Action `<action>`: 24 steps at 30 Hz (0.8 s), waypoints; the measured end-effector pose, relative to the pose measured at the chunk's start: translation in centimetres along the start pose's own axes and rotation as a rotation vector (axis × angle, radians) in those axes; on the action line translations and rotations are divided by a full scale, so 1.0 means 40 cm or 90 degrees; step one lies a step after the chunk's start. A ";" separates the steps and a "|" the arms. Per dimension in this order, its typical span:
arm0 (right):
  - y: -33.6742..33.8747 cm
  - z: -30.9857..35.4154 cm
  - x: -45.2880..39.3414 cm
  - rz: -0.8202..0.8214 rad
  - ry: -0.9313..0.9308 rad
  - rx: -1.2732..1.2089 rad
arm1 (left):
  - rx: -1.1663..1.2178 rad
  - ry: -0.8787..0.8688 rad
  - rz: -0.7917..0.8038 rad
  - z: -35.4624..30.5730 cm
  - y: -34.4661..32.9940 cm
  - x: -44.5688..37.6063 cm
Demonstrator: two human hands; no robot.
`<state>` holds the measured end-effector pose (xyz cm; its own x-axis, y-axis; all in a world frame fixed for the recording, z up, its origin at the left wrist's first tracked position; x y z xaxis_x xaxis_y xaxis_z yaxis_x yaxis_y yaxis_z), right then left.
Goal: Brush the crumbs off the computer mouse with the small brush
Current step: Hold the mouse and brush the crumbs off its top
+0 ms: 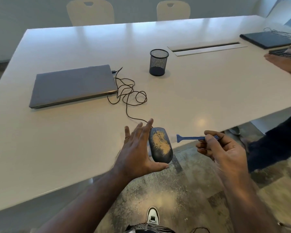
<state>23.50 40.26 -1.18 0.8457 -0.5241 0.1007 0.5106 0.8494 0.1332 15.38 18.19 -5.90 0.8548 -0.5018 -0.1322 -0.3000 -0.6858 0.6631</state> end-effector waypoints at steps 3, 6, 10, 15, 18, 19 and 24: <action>-0.005 -0.009 0.051 -0.056 0.009 0.026 | 0.000 -0.018 0.024 -0.014 -0.003 0.034; -0.007 -0.012 0.092 -0.099 0.032 0.052 | -0.003 -0.038 0.043 -0.028 -0.015 0.063; 0.003 -0.014 0.124 -0.115 0.062 0.077 | -0.002 -0.044 0.054 -0.044 -0.039 0.095; 0.021 0.005 0.125 -0.102 0.194 0.194 | -0.008 -0.040 0.065 -0.060 -0.055 0.112; 0.044 0.019 0.107 -0.048 0.326 0.347 | -0.004 -0.030 0.069 -0.068 -0.067 0.116; 0.053 0.022 0.101 -0.027 0.366 0.382 | -0.003 -0.029 0.072 -0.071 -0.072 0.115; 0.092 0.033 0.065 0.065 0.493 0.510 | 0.011 -0.026 0.079 -0.099 -0.098 0.103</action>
<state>27.39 41.95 0.87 0.8887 -0.0378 -0.4569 0.4223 0.4553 0.7838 21.77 20.92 -6.13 0.7927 -0.6043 -0.0802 -0.4103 -0.6261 0.6630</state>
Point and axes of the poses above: each hand's wrist, its own x-axis away from the middle knuckle, its own y-axis out of the back of the hand, z = x × y, the point moved 1 cm from there along -x, towards the middle knuckle, and after that the axes turned 11 degrees about x, right-handed, at the moved point
